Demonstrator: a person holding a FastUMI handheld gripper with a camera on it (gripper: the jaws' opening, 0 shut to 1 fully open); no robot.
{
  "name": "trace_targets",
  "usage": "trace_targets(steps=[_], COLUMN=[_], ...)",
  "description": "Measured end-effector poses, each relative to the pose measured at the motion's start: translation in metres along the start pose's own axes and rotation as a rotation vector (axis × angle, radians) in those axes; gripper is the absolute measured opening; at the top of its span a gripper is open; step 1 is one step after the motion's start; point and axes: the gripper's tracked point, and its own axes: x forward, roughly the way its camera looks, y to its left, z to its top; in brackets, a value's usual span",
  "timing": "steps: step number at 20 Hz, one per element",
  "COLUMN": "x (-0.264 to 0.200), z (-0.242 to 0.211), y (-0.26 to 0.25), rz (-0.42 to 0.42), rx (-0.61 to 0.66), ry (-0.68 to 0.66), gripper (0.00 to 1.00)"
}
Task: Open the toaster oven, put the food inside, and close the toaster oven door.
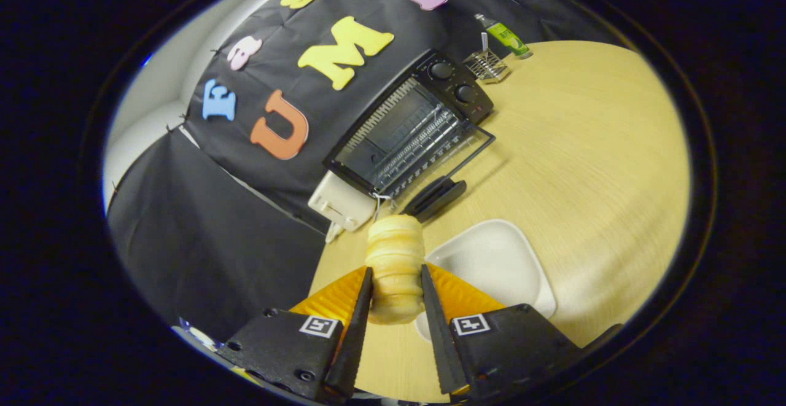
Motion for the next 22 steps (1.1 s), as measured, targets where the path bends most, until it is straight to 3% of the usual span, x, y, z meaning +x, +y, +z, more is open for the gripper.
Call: trace_targets(steps=[5,9,16,22], x=[0.032,0.077,0.170,0.241], z=[0.033,0.062,0.137,0.189], y=[0.014,0.017,0.010,-0.004], rz=[0.140,0.177,0.121,0.046], rx=[0.215,0.176,0.058,0.089], ry=[-0.078,-0.103,-0.147,-0.198], gripper=[0.54,0.54,0.54,0.54])
